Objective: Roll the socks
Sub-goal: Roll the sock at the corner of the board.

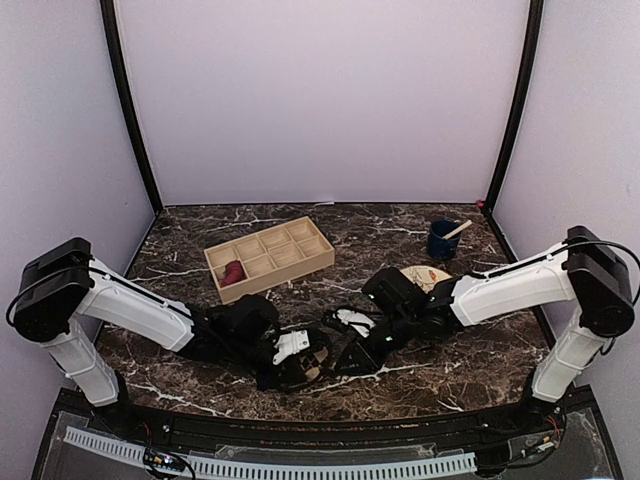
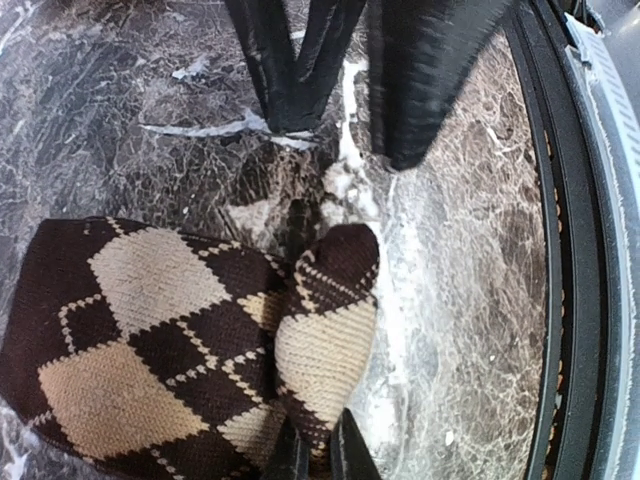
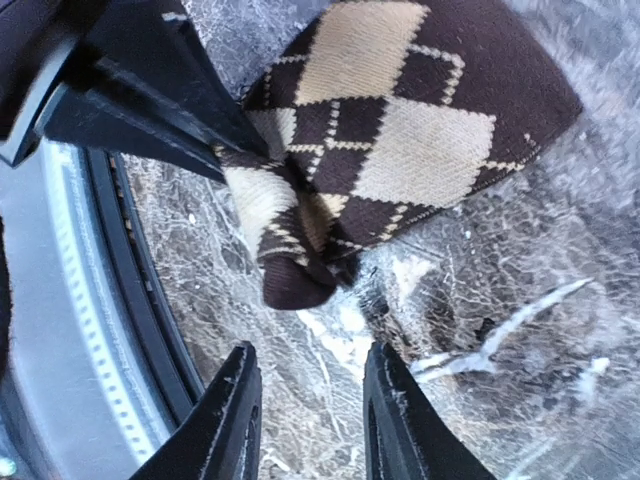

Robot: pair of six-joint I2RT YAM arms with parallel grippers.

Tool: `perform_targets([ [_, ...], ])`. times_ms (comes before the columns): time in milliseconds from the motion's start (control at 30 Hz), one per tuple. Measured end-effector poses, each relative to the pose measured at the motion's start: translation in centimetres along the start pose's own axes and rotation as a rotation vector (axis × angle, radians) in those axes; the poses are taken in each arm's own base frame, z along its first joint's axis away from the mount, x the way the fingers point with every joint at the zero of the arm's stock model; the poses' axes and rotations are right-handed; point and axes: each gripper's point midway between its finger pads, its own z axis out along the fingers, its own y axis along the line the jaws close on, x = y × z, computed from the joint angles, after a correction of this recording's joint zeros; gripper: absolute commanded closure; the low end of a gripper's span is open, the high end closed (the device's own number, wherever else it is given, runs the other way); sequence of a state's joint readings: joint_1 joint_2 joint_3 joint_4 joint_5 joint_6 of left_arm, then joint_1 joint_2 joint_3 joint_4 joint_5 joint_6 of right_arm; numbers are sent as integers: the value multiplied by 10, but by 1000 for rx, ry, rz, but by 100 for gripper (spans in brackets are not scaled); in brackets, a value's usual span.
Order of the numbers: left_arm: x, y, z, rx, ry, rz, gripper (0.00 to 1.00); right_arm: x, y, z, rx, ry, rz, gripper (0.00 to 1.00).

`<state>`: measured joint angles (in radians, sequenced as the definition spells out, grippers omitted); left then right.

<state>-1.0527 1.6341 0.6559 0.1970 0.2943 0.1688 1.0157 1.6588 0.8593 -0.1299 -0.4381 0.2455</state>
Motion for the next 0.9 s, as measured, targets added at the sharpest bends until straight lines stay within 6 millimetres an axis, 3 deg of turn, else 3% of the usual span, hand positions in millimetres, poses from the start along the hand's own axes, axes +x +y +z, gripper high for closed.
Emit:
perform_targets([
  [367, -2, 2, 1, 179, 22, -155, 100, 1, 21, 4, 218, -111, -327, 66],
  [700, -5, -7, 6, 355, 27, -249, 100, -3, 23, 6, 315, -150, -497, 61],
  [900, -3, -15, 4, 414, 37, -275, 100, 0, 16, 21, 339, -113, -561, 58],
])
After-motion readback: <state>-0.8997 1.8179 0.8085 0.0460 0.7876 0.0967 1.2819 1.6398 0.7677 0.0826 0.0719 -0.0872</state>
